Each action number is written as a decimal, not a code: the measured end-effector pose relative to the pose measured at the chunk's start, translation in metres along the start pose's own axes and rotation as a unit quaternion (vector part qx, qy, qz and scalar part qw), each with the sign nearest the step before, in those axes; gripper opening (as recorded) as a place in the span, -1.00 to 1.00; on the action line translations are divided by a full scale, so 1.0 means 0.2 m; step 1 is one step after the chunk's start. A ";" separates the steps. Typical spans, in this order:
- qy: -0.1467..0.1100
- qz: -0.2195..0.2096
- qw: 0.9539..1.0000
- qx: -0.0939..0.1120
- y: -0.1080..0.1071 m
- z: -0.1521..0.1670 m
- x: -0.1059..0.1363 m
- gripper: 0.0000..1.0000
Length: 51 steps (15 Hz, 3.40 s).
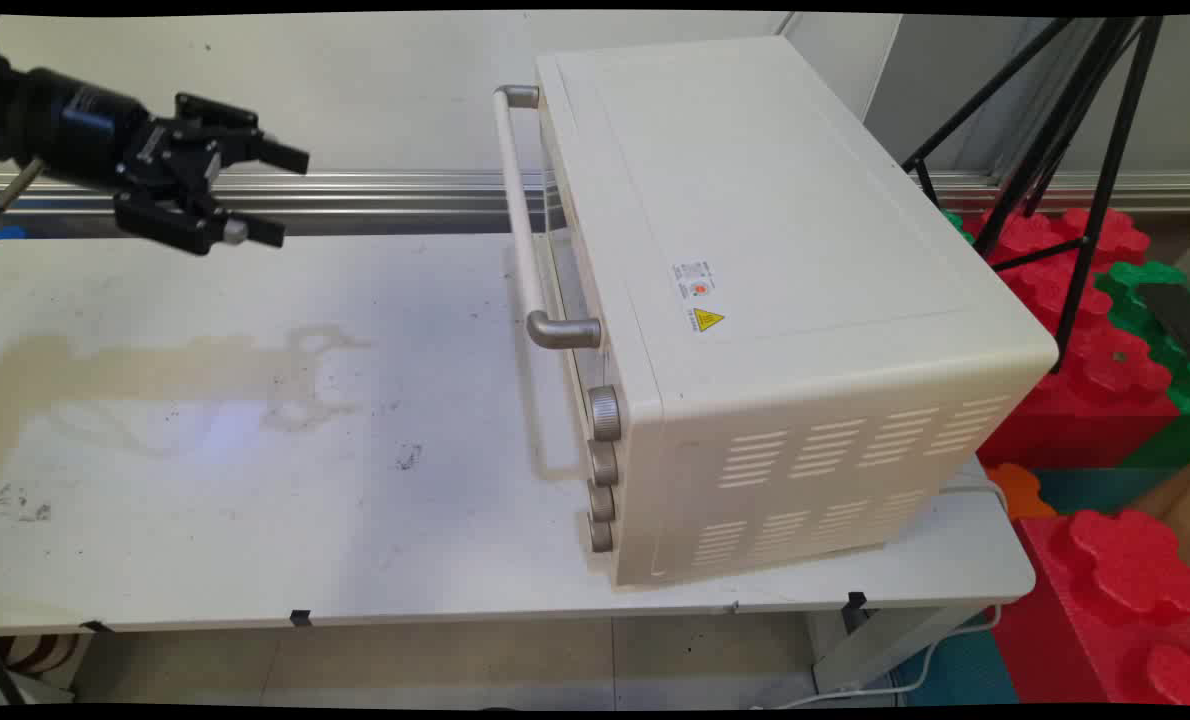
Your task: Open the oven
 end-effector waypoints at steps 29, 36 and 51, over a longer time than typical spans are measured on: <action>0.052 -0.002 0.998 -0.028 -0.17 0.71 0.35 -1.00; 0.046 -0.006 0.998 -0.034 -0.15 0.76 0.32 -1.00; 0.031 -0.013 0.999 -0.033 -0.14 0.90 0.27 -1.00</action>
